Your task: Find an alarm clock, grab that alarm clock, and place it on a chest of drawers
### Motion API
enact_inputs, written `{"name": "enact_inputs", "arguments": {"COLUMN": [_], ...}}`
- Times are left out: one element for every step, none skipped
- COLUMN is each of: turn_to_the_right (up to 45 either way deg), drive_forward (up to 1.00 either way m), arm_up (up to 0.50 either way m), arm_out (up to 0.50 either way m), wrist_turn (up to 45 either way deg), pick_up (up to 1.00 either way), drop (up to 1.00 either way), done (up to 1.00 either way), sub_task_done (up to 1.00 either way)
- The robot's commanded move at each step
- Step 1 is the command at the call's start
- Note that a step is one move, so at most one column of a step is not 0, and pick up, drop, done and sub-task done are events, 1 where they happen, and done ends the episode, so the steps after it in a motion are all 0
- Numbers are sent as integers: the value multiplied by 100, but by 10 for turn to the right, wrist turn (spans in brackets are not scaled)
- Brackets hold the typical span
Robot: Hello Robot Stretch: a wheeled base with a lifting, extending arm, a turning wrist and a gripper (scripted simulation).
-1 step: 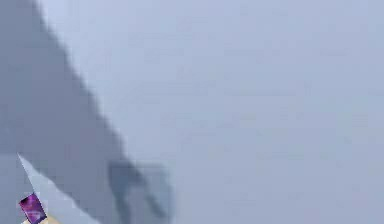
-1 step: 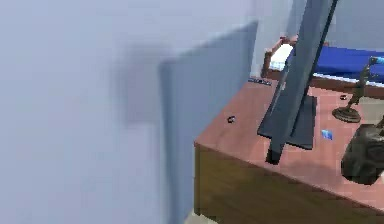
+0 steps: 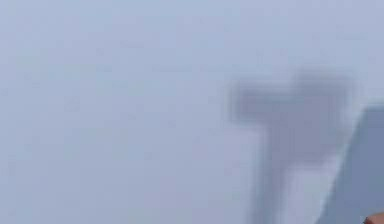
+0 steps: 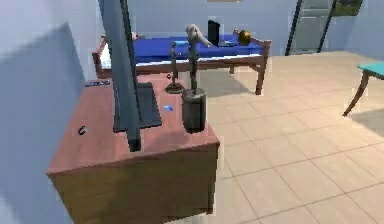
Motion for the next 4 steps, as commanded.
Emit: {"name": "enact_inputs", "arguments": {"turn_to_the_right": [450,450,270,30], "drive_forward": [0,0,0,0], "arm_up": [0,0,0,0], "arm_out": [0,0,0,0], "wrist_turn": [0,0,0,0], "pick_up": [0,0,0,0], "drop": [0,0,0,0], "done": [0,0,0,0], "sub_task_done": [0,0,0,0]}}
